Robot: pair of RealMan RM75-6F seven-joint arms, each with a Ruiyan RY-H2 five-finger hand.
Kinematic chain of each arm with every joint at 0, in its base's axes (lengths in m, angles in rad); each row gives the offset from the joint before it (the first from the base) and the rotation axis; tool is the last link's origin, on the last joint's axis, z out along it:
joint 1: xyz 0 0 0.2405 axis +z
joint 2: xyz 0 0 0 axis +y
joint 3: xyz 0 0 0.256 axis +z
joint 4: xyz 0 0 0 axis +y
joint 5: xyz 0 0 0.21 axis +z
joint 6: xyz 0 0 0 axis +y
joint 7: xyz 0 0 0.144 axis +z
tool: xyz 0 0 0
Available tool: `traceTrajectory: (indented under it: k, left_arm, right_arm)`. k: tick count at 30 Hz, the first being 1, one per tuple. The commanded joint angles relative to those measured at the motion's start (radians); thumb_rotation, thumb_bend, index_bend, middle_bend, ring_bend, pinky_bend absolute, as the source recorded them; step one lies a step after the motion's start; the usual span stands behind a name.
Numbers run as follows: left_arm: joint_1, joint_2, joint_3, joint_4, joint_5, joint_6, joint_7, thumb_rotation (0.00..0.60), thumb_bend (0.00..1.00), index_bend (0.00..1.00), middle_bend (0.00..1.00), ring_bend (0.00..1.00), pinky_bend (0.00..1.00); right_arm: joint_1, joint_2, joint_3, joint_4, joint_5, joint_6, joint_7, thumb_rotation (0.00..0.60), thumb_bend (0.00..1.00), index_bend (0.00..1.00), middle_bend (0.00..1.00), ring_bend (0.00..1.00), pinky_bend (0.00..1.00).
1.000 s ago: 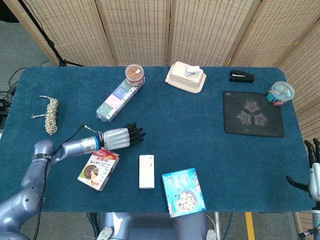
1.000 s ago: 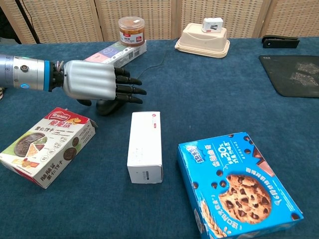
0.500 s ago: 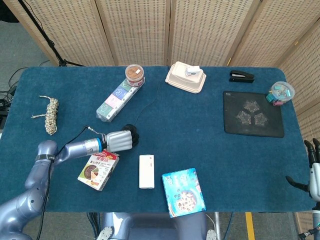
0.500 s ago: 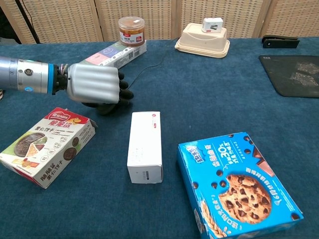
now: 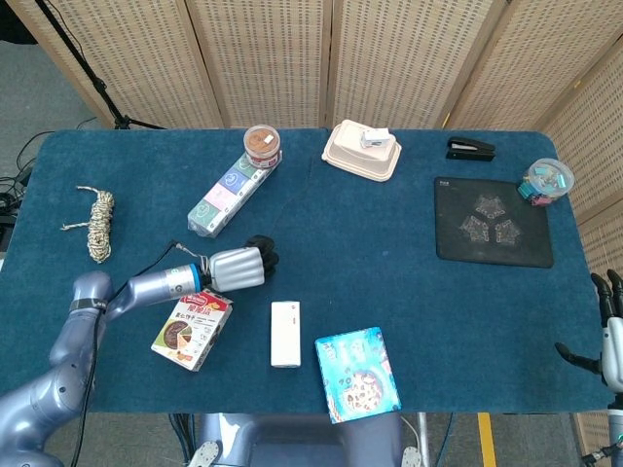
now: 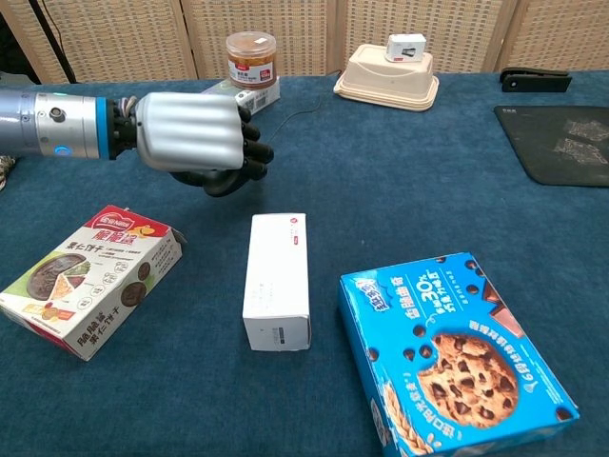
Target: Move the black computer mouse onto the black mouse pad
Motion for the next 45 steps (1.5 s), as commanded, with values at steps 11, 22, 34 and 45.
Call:
traceTrajectory:
  k: [11, 22, 34, 45]
  left_arm:
    - [-0.157, -0.064, -0.066, -0.069, -0.075, -0.052, 0.071, 0.6, 0.21, 0.49, 0.41, 0.43, 0.51]
    - [-0.285, -0.17, -0.111, -0.079, -0.123, -0.238, 0.141, 0.6, 0.21, 0.48, 0.41, 0.42, 0.51]
    - [-0.329, -0.249, -0.141, -0.05, -0.171, -0.34, 0.169, 0.6, 0.2, 0.41, 0.36, 0.39, 0.51]
    - [-0.325, -0.262, -0.153, -0.066, -0.202, -0.318, 0.163, 0.6, 0.12, 0.0, 0.0, 0.12, 0.51]
  right_arm:
    - [-0.01, 0.023, 0.004, -0.003, -0.004, 0.005, 0.053, 0.6, 0.0, 0.0, 0.0, 0.0, 0.0]
    - [-0.015, 0.043, 0.008, 0.008, 0.01, -0.011, 0.107, 0.6, 0.0, 0.0, 0.0, 0.0, 0.0]
    - [-0.022, 0.055, 0.01, 0.008, 0.012, -0.007, 0.129, 0.6, 0.0, 0.0, 0.0, 0.0, 0.0]
    - [-0.024, 0.059, 0.01, 0.007, 0.009, -0.005, 0.136, 0.6, 0.0, 0.0, 0.0, 0.0, 0.0]
